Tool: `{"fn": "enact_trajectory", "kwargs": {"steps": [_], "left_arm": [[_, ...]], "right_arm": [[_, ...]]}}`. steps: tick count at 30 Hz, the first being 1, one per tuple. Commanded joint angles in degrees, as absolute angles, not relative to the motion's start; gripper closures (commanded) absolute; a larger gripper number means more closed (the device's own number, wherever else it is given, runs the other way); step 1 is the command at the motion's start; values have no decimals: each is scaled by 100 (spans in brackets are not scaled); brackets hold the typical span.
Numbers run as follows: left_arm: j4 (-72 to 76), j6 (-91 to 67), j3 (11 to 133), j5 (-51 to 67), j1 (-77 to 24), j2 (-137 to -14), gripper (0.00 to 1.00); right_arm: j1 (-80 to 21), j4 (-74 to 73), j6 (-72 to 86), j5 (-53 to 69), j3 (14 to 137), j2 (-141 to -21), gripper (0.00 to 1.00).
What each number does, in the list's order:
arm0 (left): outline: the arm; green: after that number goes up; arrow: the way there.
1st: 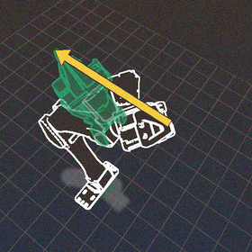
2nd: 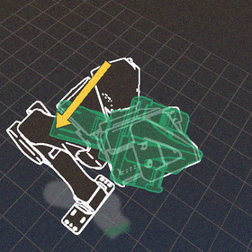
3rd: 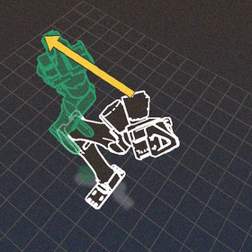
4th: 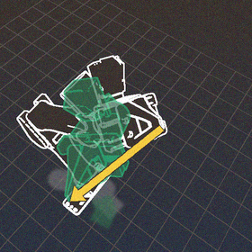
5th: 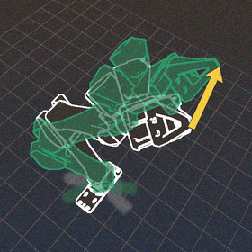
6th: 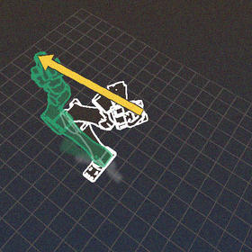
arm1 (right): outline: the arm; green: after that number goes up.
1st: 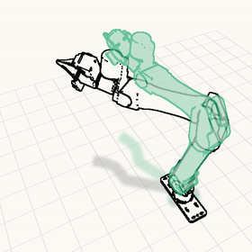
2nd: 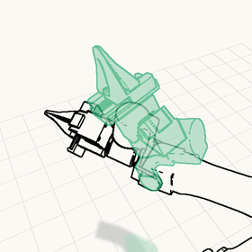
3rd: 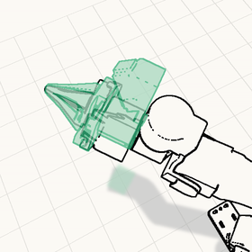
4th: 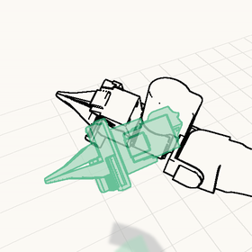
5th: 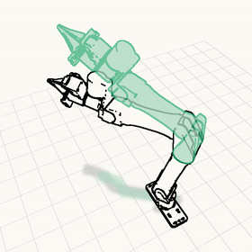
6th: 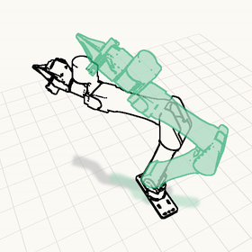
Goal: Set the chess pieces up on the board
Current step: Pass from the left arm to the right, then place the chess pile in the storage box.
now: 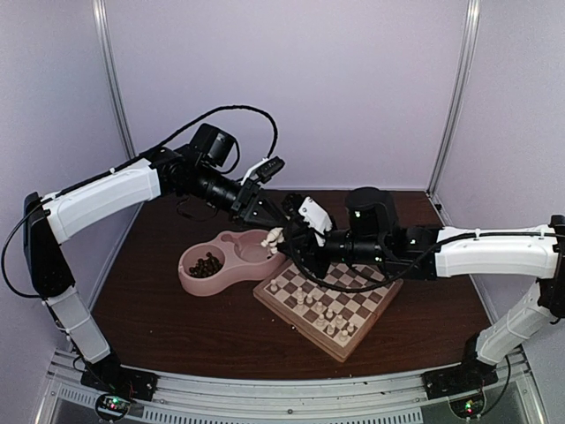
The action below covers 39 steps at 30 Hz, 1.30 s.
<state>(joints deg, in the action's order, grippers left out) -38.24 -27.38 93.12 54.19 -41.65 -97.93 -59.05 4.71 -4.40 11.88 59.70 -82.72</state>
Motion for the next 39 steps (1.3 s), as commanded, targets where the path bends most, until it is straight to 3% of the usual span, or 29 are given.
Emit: {"fn": "enact_trajectory", "kwargs": {"steps": [1,11,22,25,32,39], "left_arm": [[-3825,-2735,9280,5503,-4200,-9791,84],[-3825,-2690,9354,5336,-4200,-9792,84],[-3710,-2655,9345,4989,-4169,-9677,84],[-3957,-2467,9355,4436,-4060,-9617,84],[-4732,-1648,9404,1893,-3912,-9804,84],[-4526,-1160,9507,842,-3887,-10595,86]], "right_arm": [[-5941,493,-431,1100,6105,-8266,84],[-5941,511,-360,929,5810,-8088,92],[-5941,467,-291,712,5396,-7935,94],[-5941,413,-228,606,5212,-7805,94],[-5928,211,-1,263,4644,-7145,94],[-5929,-582,366,-239,4564,-6656,94]]}}
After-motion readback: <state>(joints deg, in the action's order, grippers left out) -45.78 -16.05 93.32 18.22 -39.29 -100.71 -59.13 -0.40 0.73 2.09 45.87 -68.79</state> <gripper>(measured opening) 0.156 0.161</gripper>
